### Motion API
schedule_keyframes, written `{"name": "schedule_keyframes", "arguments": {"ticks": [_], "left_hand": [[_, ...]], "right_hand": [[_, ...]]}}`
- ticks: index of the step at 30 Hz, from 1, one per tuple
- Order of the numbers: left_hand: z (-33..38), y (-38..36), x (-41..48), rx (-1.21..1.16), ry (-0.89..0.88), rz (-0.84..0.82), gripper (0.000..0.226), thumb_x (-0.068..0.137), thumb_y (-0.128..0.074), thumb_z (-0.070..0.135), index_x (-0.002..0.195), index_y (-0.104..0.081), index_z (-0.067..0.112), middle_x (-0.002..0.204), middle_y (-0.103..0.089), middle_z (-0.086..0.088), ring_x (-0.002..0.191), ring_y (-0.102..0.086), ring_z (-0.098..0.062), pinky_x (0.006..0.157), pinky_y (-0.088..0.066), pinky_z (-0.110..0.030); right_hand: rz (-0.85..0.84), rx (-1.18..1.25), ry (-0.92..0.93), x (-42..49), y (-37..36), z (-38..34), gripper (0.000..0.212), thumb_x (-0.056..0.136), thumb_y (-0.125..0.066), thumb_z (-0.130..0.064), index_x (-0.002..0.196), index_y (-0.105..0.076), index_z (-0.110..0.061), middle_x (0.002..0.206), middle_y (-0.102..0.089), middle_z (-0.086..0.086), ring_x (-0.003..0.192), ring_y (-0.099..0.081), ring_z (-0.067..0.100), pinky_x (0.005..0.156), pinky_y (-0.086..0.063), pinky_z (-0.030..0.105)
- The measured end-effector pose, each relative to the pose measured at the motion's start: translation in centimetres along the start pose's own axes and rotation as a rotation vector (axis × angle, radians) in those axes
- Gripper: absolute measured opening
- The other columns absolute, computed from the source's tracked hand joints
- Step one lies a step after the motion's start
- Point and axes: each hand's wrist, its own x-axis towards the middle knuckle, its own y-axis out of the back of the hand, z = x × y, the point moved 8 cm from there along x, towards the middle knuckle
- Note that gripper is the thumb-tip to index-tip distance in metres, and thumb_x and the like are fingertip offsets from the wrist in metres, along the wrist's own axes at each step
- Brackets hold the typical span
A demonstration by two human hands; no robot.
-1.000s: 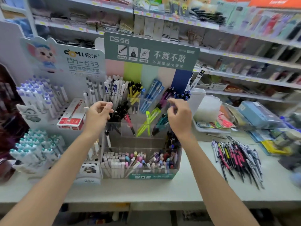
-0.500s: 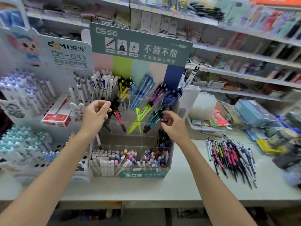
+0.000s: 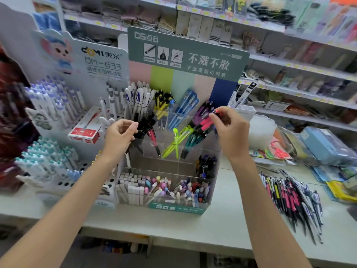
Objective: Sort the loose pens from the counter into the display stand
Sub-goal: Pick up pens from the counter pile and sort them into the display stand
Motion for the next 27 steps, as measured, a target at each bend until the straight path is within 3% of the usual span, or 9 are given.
{"name": "schedule_keyframes", "arguments": {"ticks": [3,6,9,14,18,20,21,24,27], "left_hand": [[-0.1,1.2,-0.6,0.012,0.007,0.028,0.009,0.098,-0.059,0.026,0.098,-0.064,0.018,0.085,-0.066,0.000,0.067,-0.057,-0.005,0.061,-0.047,-0.016],[0.2,2.3,-1.1,0.030,-0.008,0.061,0.013,0.098,-0.059,0.021,0.101,-0.064,0.010,0.084,-0.065,0.000,0.063,-0.059,0.005,0.058,-0.046,-0.009],[0.4,2.7,-1.5,0.057,-0.008,0.061,0.014,0.097,-0.059,0.021,0.100,-0.064,0.009,0.085,-0.066,-0.001,0.062,-0.059,0.006,0.058,-0.047,-0.009],[0.3,3.3,-2.2,0.065,0.008,0.031,0.009,0.096,-0.060,0.024,0.097,-0.065,0.016,0.090,-0.068,-0.005,0.076,-0.061,-0.011,0.071,-0.052,-0.023],[-0.2,4.1,-2.2,0.064,0.017,-0.030,0.013,0.096,-0.061,0.025,0.097,-0.067,0.014,0.091,-0.069,-0.005,0.075,-0.061,-0.010,0.068,-0.051,-0.023],[-0.6,4.6,-2.1,0.064,0.023,-0.056,0.014,0.096,-0.062,0.027,0.097,-0.068,0.014,0.091,-0.069,-0.002,0.076,-0.060,-0.011,0.070,-0.049,-0.026],[-0.7,4.9,-2.0,0.061,0.027,-0.066,0.013,0.096,-0.062,0.027,0.096,-0.068,0.015,0.090,-0.068,-0.001,0.076,-0.060,-0.011,0.070,-0.049,-0.027],[-0.1,4.7,-1.8,0.064,0.005,-0.095,0.008,0.096,-0.062,0.025,0.092,-0.067,0.020,0.087,-0.068,0.000,0.076,-0.060,-0.011,0.071,-0.050,-0.028],[0.8,2.6,-2.2,0.083,-0.041,-0.176,0.006,0.096,-0.062,0.024,0.091,-0.065,0.022,0.087,-0.068,0.001,0.074,-0.061,-0.009,0.069,-0.052,-0.021]], "right_hand": [[0.025,0.160,0.049,2.0,-0.6,-4.2,0.012,0.089,-0.071,-0.017,0.098,-0.070,-0.009,0.086,-0.067,-0.004,0.074,-0.062,0.010,0.073,-0.050,0.018],[-0.081,0.268,0.030,2.9,-4.4,-5.7,0.014,0.088,-0.072,-0.018,0.098,-0.071,-0.008,0.084,-0.068,-0.003,0.071,-0.062,0.009,0.070,-0.051,0.021],[-0.217,0.141,0.081,2.8,-9.0,-6.0,0.017,0.088,-0.072,-0.017,0.099,-0.072,-0.004,0.090,-0.070,-0.002,0.079,-0.060,0.008,0.078,-0.050,0.022],[-0.559,-0.096,0.060,1.0,-15.5,-5.1,0.017,0.091,-0.069,-0.021,0.100,-0.071,-0.006,0.093,-0.072,0.007,0.082,-0.063,0.019,0.082,-0.053,0.037],[-0.780,-0.252,0.000,-0.9,-18.2,-4.9,0.035,0.094,-0.065,-0.020,0.126,-0.064,-0.006,0.122,-0.067,0.013,0.112,-0.062,0.027,0.098,-0.050,0.039],[-0.760,-0.196,-0.076,-1.0,-17.5,-5.0,0.050,0.095,-0.062,-0.019,0.143,-0.048,-0.009,0.138,-0.057,0.010,0.123,-0.056,0.024,0.104,-0.045,0.035],[-0.691,-0.150,-0.094,-0.8,-16.4,-5.1,0.050,0.096,-0.060,-0.016,0.144,-0.047,-0.011,0.137,-0.059,0.008,0.118,-0.059,0.021,0.101,-0.046,0.031],[-0.489,-0.116,-0.070,-0.1,-12.7,-5.1,0.037,0.095,-0.059,-0.008,0.131,-0.061,-0.010,0.116,-0.070,0.004,0.094,-0.064,0.013,0.093,-0.052,0.027],[-0.384,-0.106,-0.133,-0.7,-9.1,-3.3,0.025,0.094,-0.061,-0.008,0.118,-0.069,-0.010,0.103,-0.072,0.000,0.088,-0.063,0.009,0.087,-0.053,0.023]]}}
